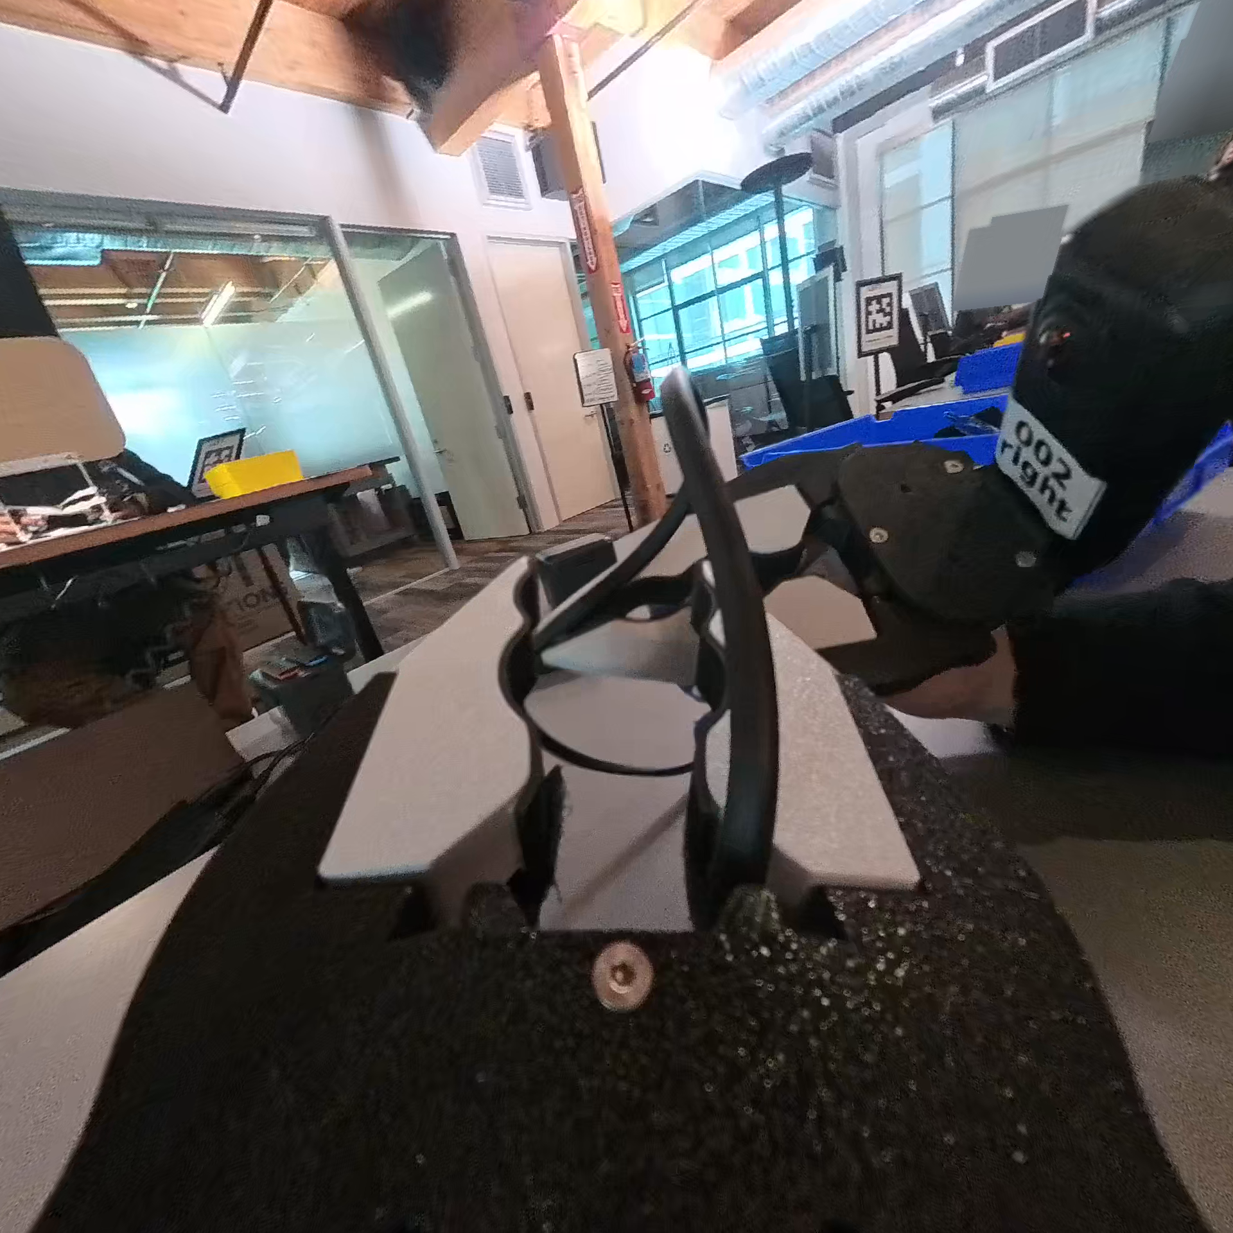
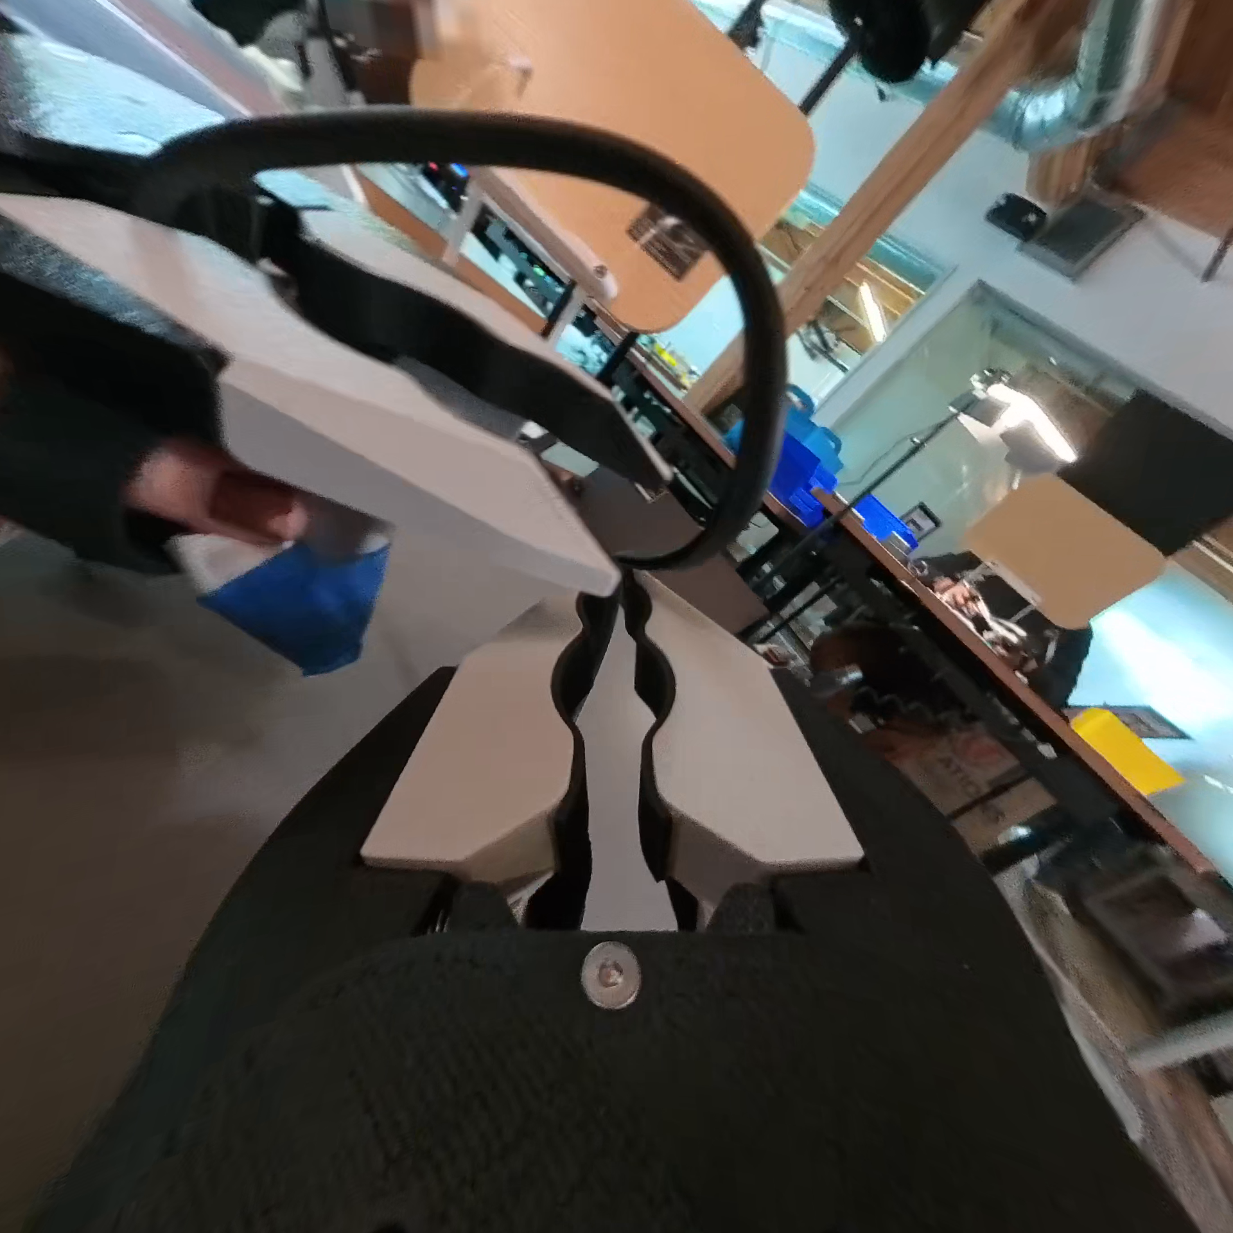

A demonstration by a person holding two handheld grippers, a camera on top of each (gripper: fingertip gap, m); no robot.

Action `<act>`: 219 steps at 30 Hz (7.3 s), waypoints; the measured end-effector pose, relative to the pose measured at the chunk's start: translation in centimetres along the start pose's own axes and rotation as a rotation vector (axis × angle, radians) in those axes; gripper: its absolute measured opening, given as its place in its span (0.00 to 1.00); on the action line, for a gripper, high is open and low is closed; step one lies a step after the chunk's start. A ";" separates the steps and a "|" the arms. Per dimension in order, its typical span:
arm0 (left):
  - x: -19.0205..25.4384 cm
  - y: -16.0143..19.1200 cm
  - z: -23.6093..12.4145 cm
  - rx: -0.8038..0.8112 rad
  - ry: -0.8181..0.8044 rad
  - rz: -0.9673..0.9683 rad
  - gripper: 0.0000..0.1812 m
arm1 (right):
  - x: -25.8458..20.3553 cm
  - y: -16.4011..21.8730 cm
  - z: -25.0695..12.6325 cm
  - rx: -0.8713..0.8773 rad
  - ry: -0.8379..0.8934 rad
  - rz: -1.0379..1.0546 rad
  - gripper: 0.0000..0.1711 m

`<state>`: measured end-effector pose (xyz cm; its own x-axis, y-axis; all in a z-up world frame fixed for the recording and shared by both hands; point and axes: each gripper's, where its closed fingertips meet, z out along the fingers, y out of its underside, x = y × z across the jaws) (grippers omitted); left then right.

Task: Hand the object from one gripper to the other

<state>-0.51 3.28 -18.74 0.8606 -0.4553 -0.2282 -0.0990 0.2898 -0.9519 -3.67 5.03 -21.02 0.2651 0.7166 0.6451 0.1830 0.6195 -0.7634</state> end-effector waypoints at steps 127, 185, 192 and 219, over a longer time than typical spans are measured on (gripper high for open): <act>-0.5 -0.7 -1.3 -0.023 0.154 -0.274 0.19 | -1.0 0.1 -0.5 0.058 -0.317 0.394 0.01; -7.1 1.0 -4.0 -0.108 -0.404 0.160 0.24 | 23.1 2.7 -35.1 -0.547 1.121 0.255 0.30; -7.6 0.4 -4.7 -0.071 -0.442 0.126 0.24 | 12.1 -5.5 -20.8 0.285 0.784 0.183 0.16; -12.1 -9.1 -14.3 -0.182 -0.716 0.144 0.28 | 5.8 -2.6 0.8 0.244 0.454 0.412 0.13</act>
<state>-17.18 -5.92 -10.21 0.9413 0.2532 -0.2233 -0.2624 0.1326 -0.9558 -3.36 7.81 -15.32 0.6498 0.7378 0.1826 -0.2250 0.4162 -0.8810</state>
